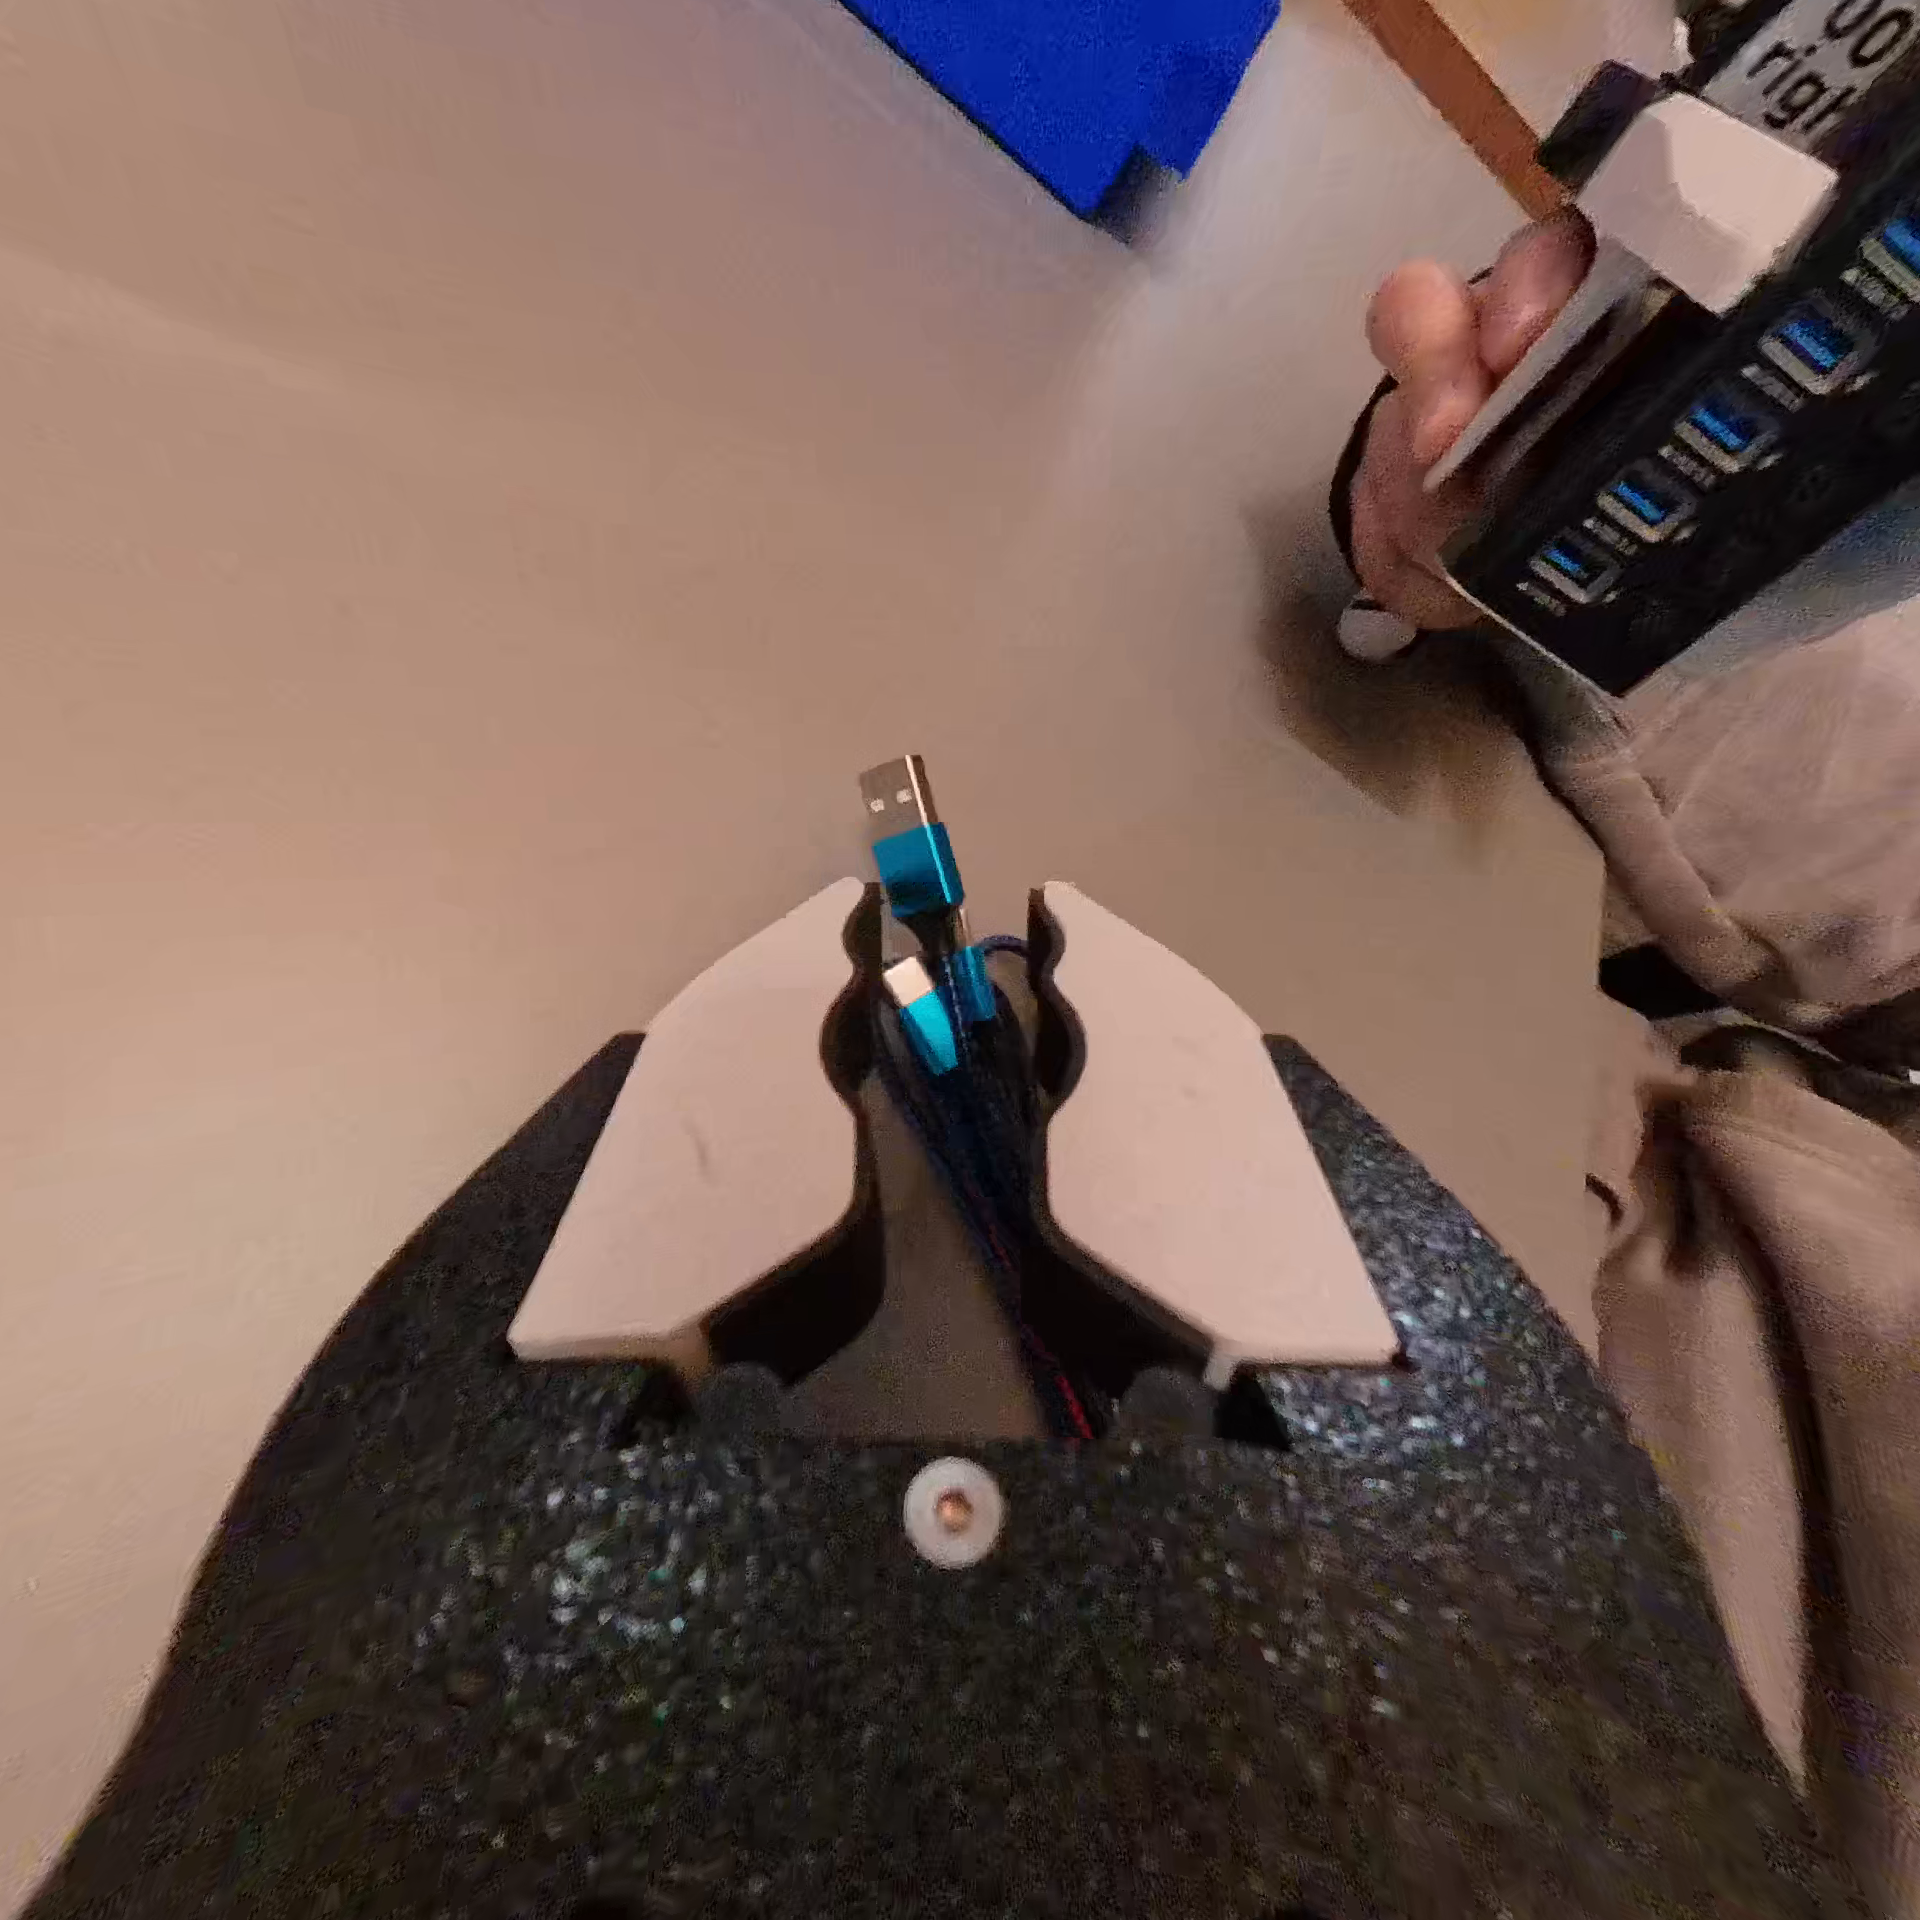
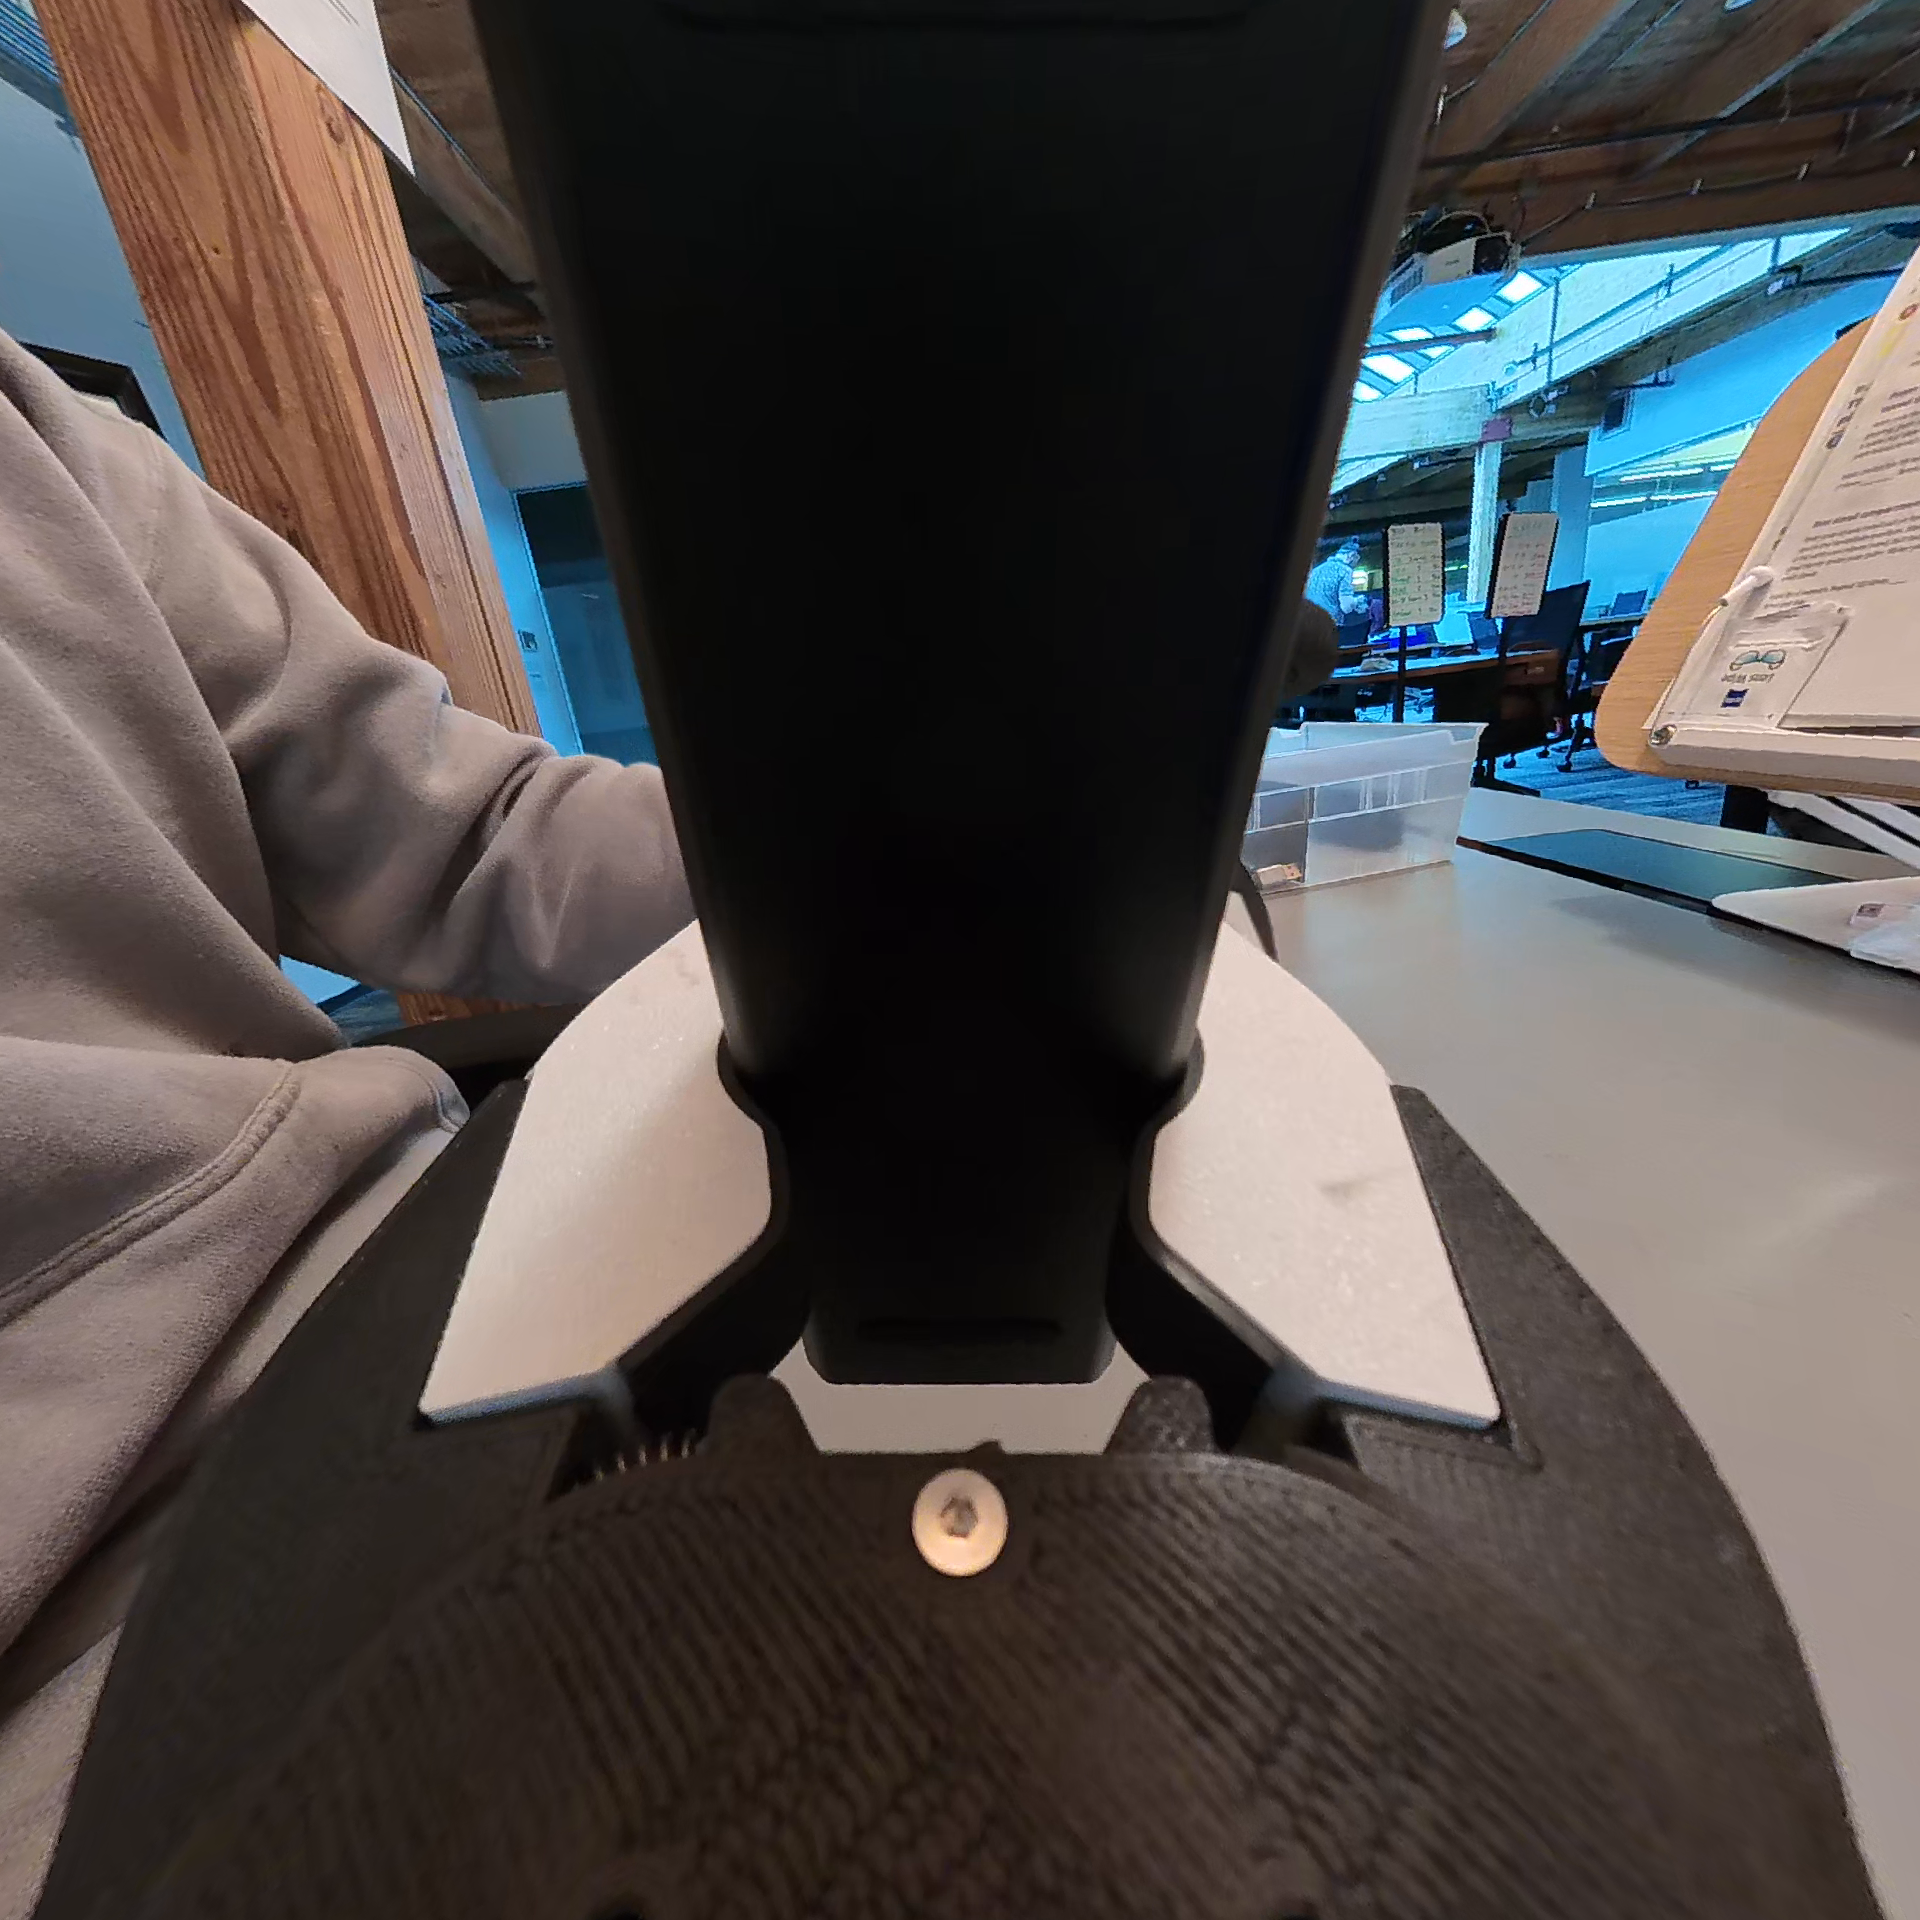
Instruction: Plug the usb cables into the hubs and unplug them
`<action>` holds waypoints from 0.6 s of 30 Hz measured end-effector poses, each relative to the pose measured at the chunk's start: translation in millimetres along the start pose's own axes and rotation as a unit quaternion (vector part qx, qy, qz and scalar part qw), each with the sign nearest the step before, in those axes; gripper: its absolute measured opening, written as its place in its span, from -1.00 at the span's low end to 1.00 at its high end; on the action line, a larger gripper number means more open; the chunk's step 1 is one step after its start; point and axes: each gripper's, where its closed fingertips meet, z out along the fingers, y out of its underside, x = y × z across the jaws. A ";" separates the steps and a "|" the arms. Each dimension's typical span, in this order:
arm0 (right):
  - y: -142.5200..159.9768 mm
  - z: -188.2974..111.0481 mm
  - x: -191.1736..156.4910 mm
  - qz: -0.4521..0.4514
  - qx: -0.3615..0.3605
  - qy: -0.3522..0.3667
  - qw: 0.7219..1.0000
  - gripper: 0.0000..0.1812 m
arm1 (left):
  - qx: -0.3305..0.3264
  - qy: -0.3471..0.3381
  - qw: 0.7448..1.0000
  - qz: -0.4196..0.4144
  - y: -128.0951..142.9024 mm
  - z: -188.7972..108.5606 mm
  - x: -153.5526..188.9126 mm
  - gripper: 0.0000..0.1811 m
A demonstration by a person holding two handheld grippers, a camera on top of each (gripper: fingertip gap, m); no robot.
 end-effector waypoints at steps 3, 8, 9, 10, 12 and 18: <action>-0.1 -0.1 -0.1 0.000 0.000 0.000 1.000 -0.19 | 0.006 -0.013 1.000 -0.006 -1.4 -7.1 -4.8 -0.63; -0.7 -0.5 0.0 0.004 0.003 -0.004 1.000 -0.18 | -0.002 0.032 0.994 -0.105 -1.3 -13.5 -12.4 -0.59; -0.6 -0.4 -0.2 0.003 0.002 -0.004 1.000 -0.18 | -0.008 0.032 0.991 -0.127 1.0 -14.6 -18.1 -0.59; -0.4 -0.3 -0.5 0.002 0.001 -0.004 1.000 -0.18 | -0.018 0.039 0.988 -0.150 4.3 -15.6 -21.6 -0.58; 0.1 0.1 -0.7 0.001 0.000 -0.004 1.000 -0.19 | -0.036 0.051 0.980 -0.190 9.4 -17.1 -24.9 -0.56; -1.2 -0.9 -0.3 0.007 0.005 -0.007 1.000 -0.19 | -0.115 0.117 0.959 -0.231 31.6 -12.7 -3.2 -0.66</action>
